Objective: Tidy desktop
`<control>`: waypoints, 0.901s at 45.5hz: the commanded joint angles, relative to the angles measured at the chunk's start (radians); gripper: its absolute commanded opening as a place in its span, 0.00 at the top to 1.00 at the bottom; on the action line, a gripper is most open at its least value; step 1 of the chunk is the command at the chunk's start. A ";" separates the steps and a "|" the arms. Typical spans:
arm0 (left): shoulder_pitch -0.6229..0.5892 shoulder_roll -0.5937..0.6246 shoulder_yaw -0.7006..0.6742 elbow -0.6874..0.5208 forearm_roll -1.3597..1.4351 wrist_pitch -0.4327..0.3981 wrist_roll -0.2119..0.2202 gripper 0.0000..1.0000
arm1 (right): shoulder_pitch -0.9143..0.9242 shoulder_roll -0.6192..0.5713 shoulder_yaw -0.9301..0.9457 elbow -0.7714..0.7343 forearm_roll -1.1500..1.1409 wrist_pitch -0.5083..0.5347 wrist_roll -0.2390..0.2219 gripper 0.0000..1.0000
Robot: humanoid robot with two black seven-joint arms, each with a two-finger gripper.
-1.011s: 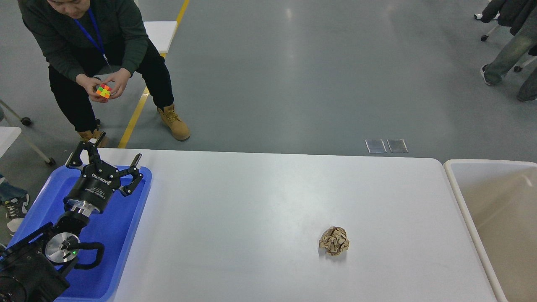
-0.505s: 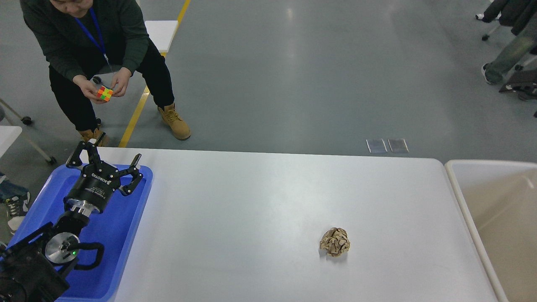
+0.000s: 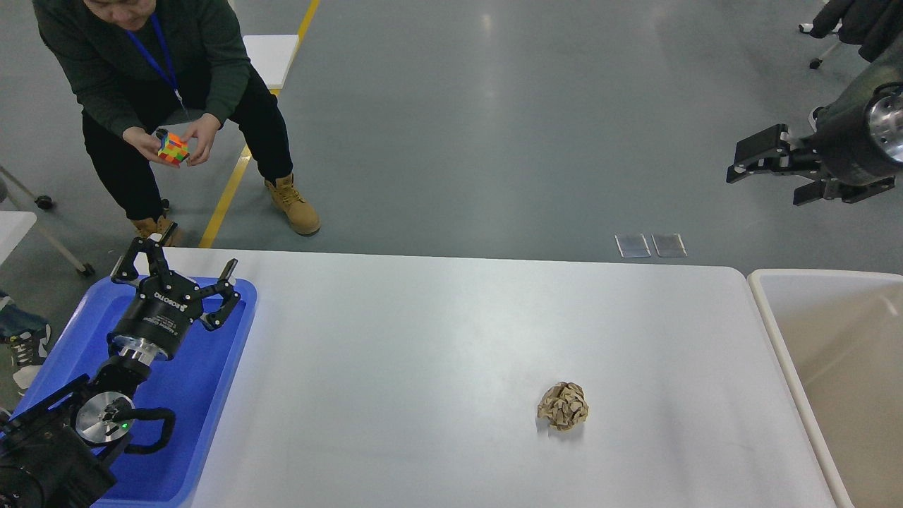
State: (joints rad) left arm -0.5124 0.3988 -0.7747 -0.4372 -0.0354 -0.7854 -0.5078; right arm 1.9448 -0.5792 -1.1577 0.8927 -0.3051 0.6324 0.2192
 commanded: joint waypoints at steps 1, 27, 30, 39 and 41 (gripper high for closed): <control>0.000 0.000 0.000 0.000 0.000 0.000 0.000 0.01 | 0.080 0.032 -0.048 0.198 0.001 0.027 -0.001 0.00; 0.000 0.000 0.000 0.000 0.000 0.000 0.000 0.01 | 0.210 0.061 -0.149 0.531 -0.002 0.020 -0.001 0.00; 0.000 0.000 0.000 0.000 -0.001 0.000 0.000 0.01 | 0.210 0.073 -0.143 0.535 -0.002 0.016 -0.001 0.00; 0.000 0.000 0.000 0.000 -0.001 0.000 0.000 0.01 | 0.189 0.111 -0.142 0.537 -0.002 -0.010 -0.001 0.00; 0.000 0.000 0.000 0.000 -0.001 0.000 0.000 0.01 | 0.183 0.114 -0.142 0.539 -0.002 -0.020 -0.001 0.00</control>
State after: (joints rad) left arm -0.5123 0.3988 -0.7746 -0.4372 -0.0363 -0.7854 -0.5077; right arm 2.1374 -0.4978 -1.2954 1.3979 -0.3067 0.6422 0.2179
